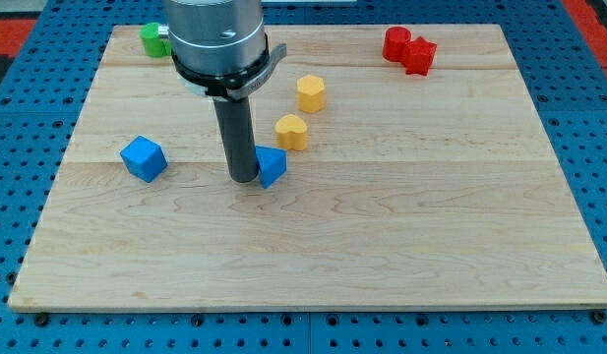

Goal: Slightly move the yellow heart bottom of the yellow hexagon

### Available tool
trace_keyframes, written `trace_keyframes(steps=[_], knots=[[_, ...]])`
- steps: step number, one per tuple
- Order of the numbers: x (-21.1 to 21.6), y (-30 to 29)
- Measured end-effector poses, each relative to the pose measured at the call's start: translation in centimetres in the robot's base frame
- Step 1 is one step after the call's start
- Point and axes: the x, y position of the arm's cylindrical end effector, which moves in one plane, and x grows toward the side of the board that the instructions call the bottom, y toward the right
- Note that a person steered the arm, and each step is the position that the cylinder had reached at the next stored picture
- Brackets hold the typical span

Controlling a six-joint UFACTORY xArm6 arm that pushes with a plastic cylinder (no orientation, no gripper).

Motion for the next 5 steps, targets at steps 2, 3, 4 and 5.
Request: trace_keyframes(steps=[2,3,4,5], knots=[[0.0,1.6],[-0.4,-1.0],[-3.1,-2.9],[-4.0,-1.7]])
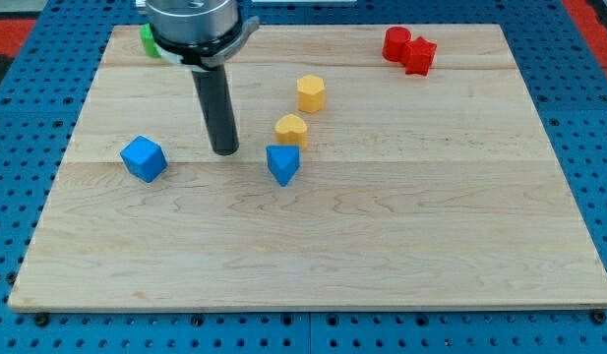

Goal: Slightly move the yellow heart bottom of the yellow hexagon

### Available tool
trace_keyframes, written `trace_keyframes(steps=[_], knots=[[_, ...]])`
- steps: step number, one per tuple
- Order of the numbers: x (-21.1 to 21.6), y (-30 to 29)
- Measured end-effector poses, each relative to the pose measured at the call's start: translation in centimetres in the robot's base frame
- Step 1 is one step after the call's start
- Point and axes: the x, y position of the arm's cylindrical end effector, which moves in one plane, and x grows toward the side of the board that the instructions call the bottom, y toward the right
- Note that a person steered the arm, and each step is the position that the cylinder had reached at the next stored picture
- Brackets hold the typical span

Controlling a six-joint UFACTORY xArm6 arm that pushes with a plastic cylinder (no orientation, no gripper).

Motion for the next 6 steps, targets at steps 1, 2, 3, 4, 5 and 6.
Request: trace_keyframes(steps=[1,2,3,4,5,6], knots=[[0.0,4.1],[0.0,5.3],[0.0,5.3],[-0.2,4.3],[0.1,-0.9],[3.8,0.2]])
